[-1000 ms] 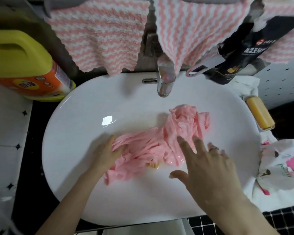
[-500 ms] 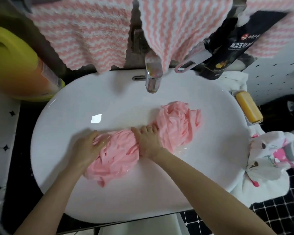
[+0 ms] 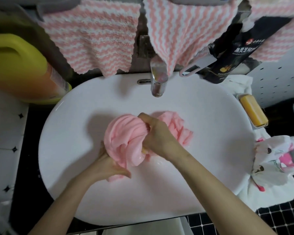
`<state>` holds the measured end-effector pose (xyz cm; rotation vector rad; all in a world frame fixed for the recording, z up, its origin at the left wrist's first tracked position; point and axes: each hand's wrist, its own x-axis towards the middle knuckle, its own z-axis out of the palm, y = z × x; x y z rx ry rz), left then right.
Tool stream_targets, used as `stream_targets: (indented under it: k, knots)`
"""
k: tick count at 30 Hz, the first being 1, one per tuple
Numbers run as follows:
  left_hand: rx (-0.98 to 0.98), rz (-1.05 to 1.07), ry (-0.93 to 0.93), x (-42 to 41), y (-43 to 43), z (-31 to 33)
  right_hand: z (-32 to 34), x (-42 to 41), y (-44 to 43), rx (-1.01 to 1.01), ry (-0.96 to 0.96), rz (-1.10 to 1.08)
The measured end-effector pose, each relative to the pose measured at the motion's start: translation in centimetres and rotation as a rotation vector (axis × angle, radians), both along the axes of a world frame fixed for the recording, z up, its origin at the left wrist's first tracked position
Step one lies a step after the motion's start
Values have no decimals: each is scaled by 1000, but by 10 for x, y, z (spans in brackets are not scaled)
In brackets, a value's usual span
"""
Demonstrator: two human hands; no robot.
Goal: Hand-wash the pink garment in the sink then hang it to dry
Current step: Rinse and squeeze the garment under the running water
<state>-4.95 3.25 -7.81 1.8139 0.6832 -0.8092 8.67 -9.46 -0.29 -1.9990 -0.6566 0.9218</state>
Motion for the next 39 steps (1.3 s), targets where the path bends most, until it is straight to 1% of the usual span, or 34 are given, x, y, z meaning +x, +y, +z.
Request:
stream_targets:
  k: [1, 2, 3, 4, 5, 6, 7, 8, 9, 12, 14, 15, 16, 17, 18, 19, 20, 22, 24, 26, 28, 29, 30, 32, 33, 34, 35, 36, 38, 39]
  knots:
    - [-81, 180, -8, 11, -13, 3, 8, 1, 0, 74, 113, -37]
    - [-212, 316, -100, 19, -17, 1, 13, 1, -2, 153, 205, -73]
    - [-217, 383, -199, 24, -20, -4, 14, 3, -5, 233, 272, -108]
    - [-193, 532, -259, 32, -21, -6, 13, 6, -8, 307, 333, -159]
    - [-110, 658, -329, 35, -16, -7, 7, 11, -13, 373, 414, -226]
    - [-9, 616, -441, 39, -10, -3, 0, 18, -20, 427, 515, -301]
    - [110, 506, -484, 42, -3, 2, -11, 26, -30, 453, 589, -361]
    - [217, 372, -542, 41, 3, 6, -22, 34, -41, 434, 616, -387]
    - [272, 263, -569, 41, 7, 10, -33, 41, -52, 371, 602, -379]
    - [354, 123, -525, 45, 8, 12, -64, 49, -82, 126, 534, -309]
    - [469, -119, -477, 43, 6, -1, -81, 47, -95, 3, 549, -325]
    - [538, -253, -471, 42, 6, -11, -86, 45, -98, -38, 494, -357]
    - [595, -358, -465, 39, 7, -23, -90, 44, -98, -76, 361, -410]
    - [618, -409, -426, 36, 7, -31, -92, 42, -95, -100, 192, -471]
    - [631, -429, -395, 34, 3, -37, -95, 41, -89, -107, 62, -526]
    - [637, -439, -385, 33, -1, -42, -95, 38, -79, -102, 19, -548]
    - [654, -457, -387, 33, -8, -46, -99, 35, -66, -111, 43, -552]
    - [716, -469, -360, 33, -24, -54, -109, 28, -40, -208, 40, -490]
    - [728, -382, -371, 36, -30, -58, -118, 22, -23, -354, -45, -439]
    - [733, -305, -406, 39, -34, -66, -117, 10, -17, -351, -161, -489]
    - [718, -254, -489, 39, -35, -79, -117, -14, -15, -271, -453, -468]
    - [748, -207, -540, 38, -36, -81, -122, -26, -14, -232, -589, -436]
    - [762, -124, -581, 36, -38, -85, -127, -37, -11, -222, -667, -392]
    - [751, 10, -573, 39, -40, -88, -140, -40, -5, -242, -710, -285]
    - [756, 23, -578, 39, -40, -88, -148, -35, -4, -251, -735, -246]
    - [733, 93, -637, 39, -40, -88, -157, -26, -4, -265, -754, -214]
    - [740, 97, -669, 38, -40, -90, -163, -16, -3, -294, -775, -182]
    - [694, 120, -653, 40, -40, -87, -169, -6, -3, -332, -783, -162]
    - [653, 88, -568, 44, -41, -91, -171, 11, 4, -393, -749, -93]
    - [689, 65, -540, 45, -40, -87, -167, 20, 10, -416, -694, -51]
